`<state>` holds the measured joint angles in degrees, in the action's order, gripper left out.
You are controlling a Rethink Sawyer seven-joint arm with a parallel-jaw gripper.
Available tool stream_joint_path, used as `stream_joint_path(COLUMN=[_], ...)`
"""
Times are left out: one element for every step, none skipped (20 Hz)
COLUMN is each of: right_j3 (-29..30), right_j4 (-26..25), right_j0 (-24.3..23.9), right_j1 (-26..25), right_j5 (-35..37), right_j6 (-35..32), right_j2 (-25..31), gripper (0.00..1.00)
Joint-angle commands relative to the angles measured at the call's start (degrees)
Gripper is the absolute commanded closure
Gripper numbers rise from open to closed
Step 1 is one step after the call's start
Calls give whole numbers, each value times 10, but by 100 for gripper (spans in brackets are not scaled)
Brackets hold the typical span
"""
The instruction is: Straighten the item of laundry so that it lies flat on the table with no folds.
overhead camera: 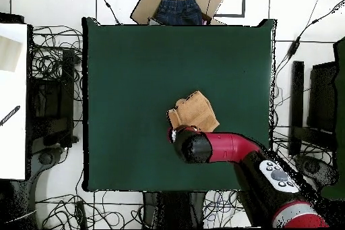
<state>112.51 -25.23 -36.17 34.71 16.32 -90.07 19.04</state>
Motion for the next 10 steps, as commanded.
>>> stream_joint_path(right_j3=[-18,-18,-20,-14,-4,5,15,25,33,39], right_j4=[-27,-26,-23,-14,-5,4,17,28,40,53], right_j0=[13,12,19,19,22,26,32,36,33,29], right_j1=[-10,-11,-9,1,23,46,76,105,126,143], right_j5=[-34,-34,-17,-9,9,26,51,70,89,108], right_j6=[-33,-33,-33,-38,-40,-42,-44,-44,-39,-33], right_j2=[28,28,23,25,24,23,24,25,34,43], gripper=[100,100,100,100,100,100,100,100,100,100])
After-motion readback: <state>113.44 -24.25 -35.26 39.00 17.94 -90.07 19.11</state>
